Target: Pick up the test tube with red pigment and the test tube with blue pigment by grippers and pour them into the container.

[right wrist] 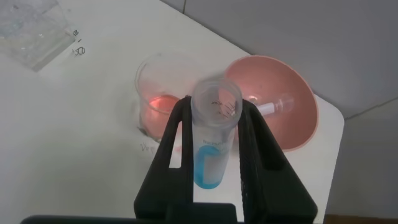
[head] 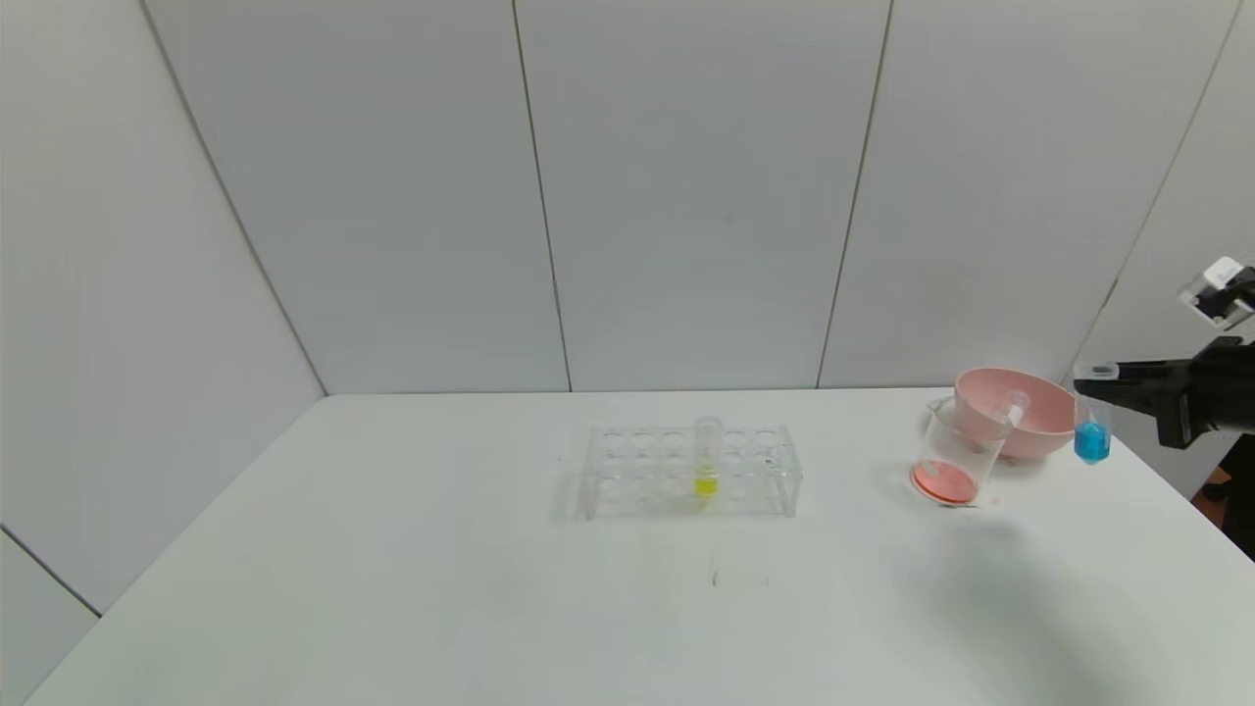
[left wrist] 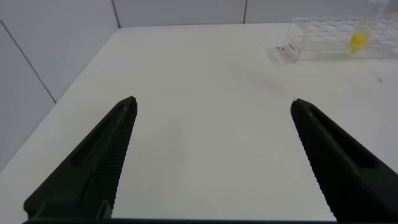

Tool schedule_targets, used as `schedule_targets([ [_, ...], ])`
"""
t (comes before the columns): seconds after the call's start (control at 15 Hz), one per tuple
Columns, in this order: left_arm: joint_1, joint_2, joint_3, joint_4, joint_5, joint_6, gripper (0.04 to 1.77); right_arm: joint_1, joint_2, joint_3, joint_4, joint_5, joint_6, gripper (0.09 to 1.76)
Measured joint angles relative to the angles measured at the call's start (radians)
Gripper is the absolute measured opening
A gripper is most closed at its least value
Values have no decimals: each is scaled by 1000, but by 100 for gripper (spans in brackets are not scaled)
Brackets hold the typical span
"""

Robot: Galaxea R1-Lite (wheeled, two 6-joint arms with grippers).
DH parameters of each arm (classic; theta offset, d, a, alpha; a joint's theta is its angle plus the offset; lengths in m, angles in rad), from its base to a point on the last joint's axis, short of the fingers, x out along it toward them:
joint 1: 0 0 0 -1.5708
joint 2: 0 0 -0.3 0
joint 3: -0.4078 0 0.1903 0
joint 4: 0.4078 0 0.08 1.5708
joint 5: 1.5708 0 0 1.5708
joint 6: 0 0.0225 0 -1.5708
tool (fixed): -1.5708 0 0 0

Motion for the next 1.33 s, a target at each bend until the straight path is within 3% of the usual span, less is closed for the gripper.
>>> schedule_targets([
  [0.2, 0, 0, 0, 0, 0, 0, 176, 24, 71, -176, 210, -18, -93, 49],
  [0.47, 0, 0, 0, 0, 0, 0, 176, 58, 166, -469, 538, -166, -215, 49],
  [0.87, 0, 0, 0, 0, 0, 0, 176, 131, 297, -865, 922, -281, -348, 49],
  [1.33, 0, 0, 0, 0, 0, 0, 176, 196, 388, -936, 937, -475, -530, 49],
])
